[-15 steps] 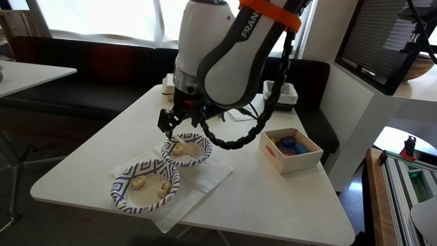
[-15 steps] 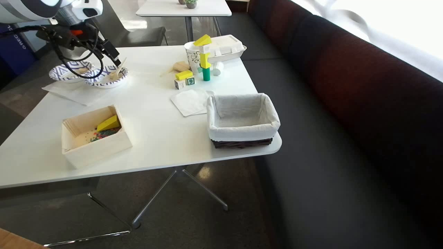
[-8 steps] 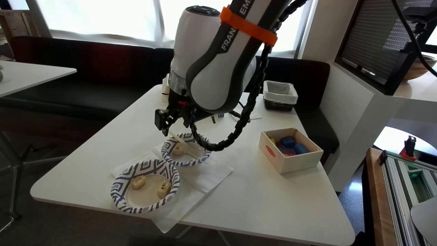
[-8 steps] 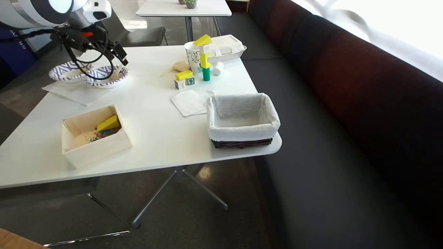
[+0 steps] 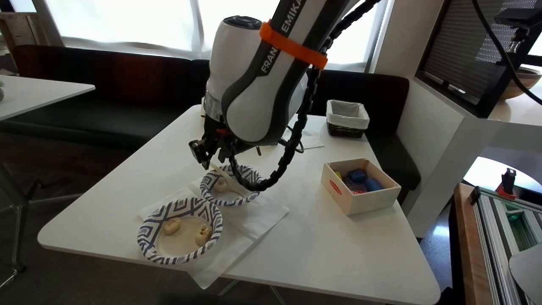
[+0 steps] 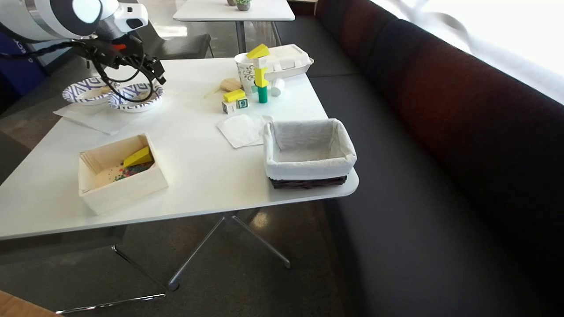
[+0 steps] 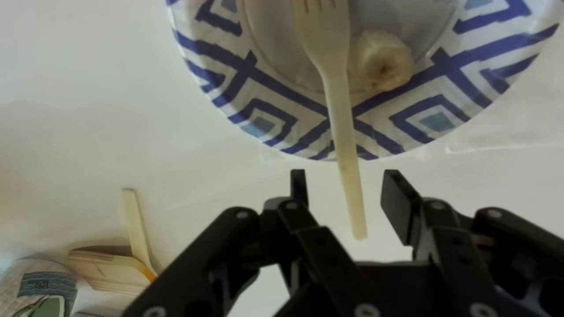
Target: Use the fork to cut the donut in half
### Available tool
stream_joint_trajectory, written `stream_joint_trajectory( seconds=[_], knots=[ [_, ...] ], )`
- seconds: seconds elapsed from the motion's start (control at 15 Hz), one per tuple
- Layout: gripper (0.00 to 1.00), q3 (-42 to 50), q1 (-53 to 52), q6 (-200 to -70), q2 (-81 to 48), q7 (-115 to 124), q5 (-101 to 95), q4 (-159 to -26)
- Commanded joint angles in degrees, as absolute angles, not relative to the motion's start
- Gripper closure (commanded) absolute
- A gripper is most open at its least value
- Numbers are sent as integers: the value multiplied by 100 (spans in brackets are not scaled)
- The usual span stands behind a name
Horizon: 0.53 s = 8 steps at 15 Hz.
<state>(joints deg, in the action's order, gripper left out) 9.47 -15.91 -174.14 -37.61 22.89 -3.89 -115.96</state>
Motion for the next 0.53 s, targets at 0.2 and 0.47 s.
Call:
stream_joint_trajectory(
  seconds=[0.2, 0.47],
  knots=[
    [61, 964, -1657, -17592, -4049, 2029, -177, -11364],
    [86, 956, -1653, -17585, -4069, 1962, -166, -11344]
  ],
)
